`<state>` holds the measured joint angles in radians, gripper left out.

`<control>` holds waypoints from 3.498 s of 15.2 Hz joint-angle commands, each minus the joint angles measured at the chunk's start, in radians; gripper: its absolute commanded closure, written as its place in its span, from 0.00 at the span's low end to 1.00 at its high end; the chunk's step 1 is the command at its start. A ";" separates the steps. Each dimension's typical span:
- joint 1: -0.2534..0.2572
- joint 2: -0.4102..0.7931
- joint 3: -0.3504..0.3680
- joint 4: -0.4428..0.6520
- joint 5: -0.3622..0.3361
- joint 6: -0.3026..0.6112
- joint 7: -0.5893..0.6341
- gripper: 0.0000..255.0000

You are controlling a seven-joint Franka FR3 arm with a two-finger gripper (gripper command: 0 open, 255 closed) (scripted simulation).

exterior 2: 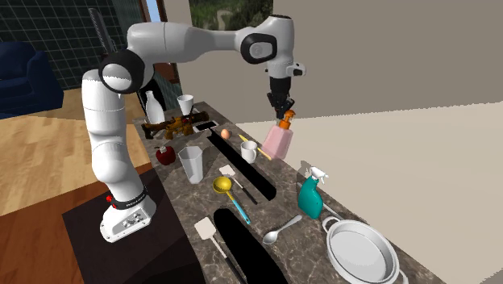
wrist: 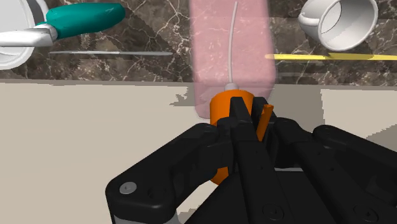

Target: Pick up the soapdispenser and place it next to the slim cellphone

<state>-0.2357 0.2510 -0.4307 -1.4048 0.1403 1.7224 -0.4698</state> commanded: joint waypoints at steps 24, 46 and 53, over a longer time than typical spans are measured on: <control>-0.109 0.212 0.005 0.641 0.096 -0.436 0.021 1.00; 0.334 0.013 0.136 0.073 -0.073 -0.042 0.478 1.00; 0.414 0.093 0.181 0.106 -0.077 0.004 0.605 1.00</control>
<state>0.1710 0.3127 -0.2564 -1.3445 0.0591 1.7403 0.1164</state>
